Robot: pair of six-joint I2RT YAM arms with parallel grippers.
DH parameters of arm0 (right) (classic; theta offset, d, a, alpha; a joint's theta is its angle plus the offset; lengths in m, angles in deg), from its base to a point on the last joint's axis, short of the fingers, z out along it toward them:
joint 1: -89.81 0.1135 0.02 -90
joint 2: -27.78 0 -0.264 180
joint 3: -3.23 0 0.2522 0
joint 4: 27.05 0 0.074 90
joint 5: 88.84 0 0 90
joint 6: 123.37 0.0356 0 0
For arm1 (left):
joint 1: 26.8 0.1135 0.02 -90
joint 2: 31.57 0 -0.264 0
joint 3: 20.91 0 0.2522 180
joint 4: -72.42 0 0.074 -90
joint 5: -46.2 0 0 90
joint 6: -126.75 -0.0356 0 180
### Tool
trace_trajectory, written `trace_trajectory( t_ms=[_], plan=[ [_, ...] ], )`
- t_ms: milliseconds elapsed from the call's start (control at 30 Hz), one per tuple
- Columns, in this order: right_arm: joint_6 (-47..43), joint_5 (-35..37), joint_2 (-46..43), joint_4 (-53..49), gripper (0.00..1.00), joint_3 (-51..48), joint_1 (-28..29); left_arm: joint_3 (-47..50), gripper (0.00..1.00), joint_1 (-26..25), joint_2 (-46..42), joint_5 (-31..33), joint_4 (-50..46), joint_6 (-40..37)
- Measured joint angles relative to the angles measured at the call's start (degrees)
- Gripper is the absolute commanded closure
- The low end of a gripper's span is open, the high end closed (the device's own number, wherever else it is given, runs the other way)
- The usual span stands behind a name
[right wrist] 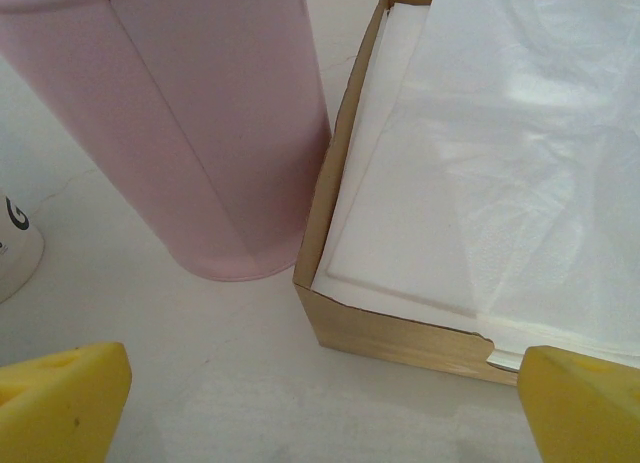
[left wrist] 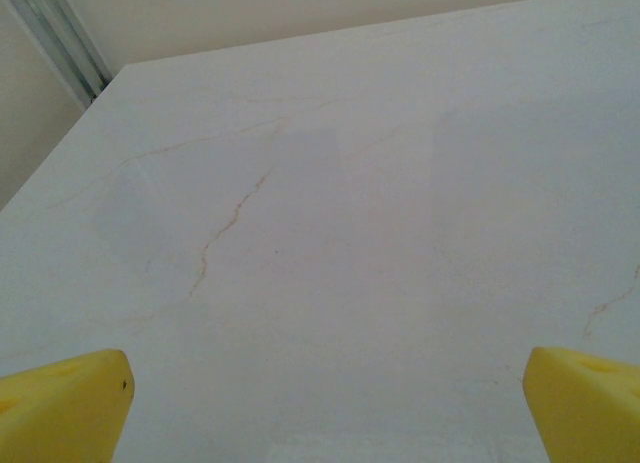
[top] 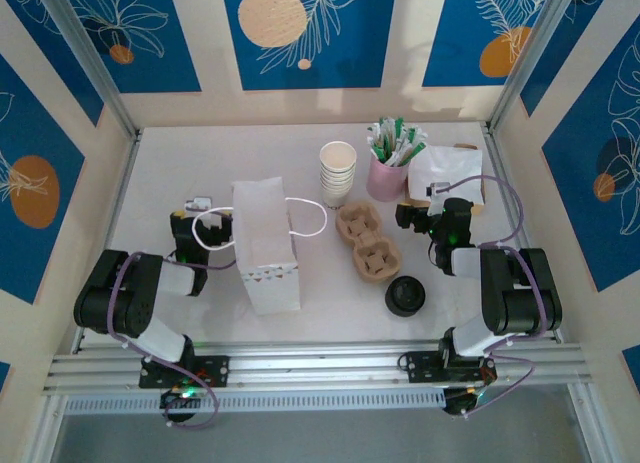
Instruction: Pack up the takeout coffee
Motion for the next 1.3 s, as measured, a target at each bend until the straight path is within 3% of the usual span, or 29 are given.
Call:
trace_trajectory(
  t_ms=[400,500,800,967,1067,1167,1233,1300],
  plan=[
    [0.0,0.0,-0.1,0.0,0.01,0.0,0.0,0.0,0.0,0.0,0.0,0.0,0.0,0.0],
    [0.3,1.1,-2.9,-3.8,0.01,0.0,0.2,-0.7,0.0,0.0,-0.8,0.3,-2.6,0.1],
    [8.8,6.1,-29.2,-32.9,0.01,6.0,-0.5,-13.2,0.0,0.0,-18.5,10.0,-32.5,6.1],
    [18.7,6.1,-41.5,-50.2,0.01,12.4,-3.0,-24.0,0.0,0.8,-21.9,12.7,-52.3,12.6],
    [23.6,5.1,-47.0,-58.1,0.01,14.5,-4.1,-26.8,0.0,5.1,-21.8,9.8,-61.6,18.8],
    [27.6,2.4,-50.6,-64.3,0.01,17.0,-4.5,-27.2,0.0,14.2,-21.2,2.2,-67.5,26.3],
    [29.8,0.2,-50.8,-68.4,0.0,20.4,-4.5,-28.5,0.0,19.5,-18.9,-2.6,-71.1,30.8],
    [31.5,-1.6,-48.8,-71.6,0.05,25.0,-4.4,-31.5,0.0,23.8,-15.2,-7.8,-74.8,34.2]
  ],
)
